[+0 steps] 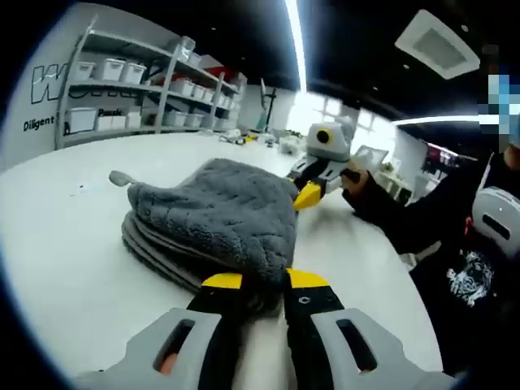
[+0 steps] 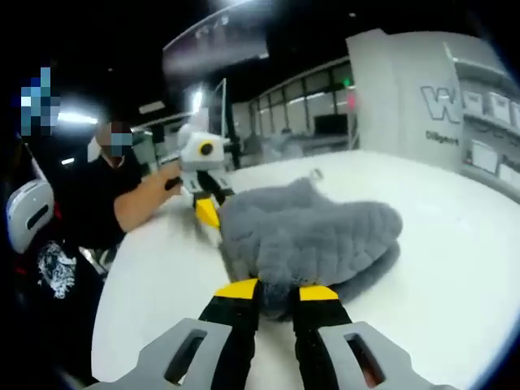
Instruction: Open the folded towel by lifting each exposed corner and separating the folded layers until the towel lies flat within the target outline without major curled edges
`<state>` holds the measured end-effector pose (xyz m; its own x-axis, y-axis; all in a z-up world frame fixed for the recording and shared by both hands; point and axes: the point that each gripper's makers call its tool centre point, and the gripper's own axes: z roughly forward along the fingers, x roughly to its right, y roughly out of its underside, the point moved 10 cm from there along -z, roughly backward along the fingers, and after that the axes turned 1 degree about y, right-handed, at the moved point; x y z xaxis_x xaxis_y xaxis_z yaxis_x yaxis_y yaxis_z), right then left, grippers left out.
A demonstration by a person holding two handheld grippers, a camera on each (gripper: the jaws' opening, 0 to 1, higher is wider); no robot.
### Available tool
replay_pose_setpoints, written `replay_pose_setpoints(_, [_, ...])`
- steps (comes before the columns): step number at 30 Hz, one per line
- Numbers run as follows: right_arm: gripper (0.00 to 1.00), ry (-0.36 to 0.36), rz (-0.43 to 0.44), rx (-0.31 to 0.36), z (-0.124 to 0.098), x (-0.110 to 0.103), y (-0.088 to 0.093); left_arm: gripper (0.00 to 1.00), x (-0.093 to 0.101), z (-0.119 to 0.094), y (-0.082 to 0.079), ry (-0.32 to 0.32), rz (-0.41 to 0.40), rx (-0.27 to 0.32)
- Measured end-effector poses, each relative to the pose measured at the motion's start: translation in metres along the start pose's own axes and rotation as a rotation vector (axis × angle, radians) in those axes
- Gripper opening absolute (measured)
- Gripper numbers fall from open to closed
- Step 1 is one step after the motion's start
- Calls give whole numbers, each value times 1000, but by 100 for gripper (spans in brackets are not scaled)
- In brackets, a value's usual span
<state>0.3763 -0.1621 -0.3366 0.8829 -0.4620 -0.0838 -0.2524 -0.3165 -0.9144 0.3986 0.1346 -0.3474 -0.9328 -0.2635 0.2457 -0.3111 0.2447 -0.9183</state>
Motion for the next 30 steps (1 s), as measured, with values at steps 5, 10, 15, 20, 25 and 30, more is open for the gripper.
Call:
replay_pose_setpoints(5, [47,-71,-35,46,-14,0,-5,67,-4,-15,-9,-28,-1,44])
replay_pose_setpoints(10, [100,-39,-60,102,-19,3,-14,100,-12,-26,-15,-136,-1,90])
replay_pose_setpoints(15, [100,145,-95,105,-30,21,-29,100,-12,-34,-27,-187,-11,130])
replay_pose_setpoints(20, [100,232,-177,158,-47,24,-59,100,-9,-44,-60,-312,109,151])
replay_pose_setpoints(25, [100,275,-247,163,-62,30,-95,100,-1,-56,-99,-256,83,267])
replay_pose_setpoints(30, [100,282,-299,199,-73,26,-129,100,1,-73,-127,-343,176,252])
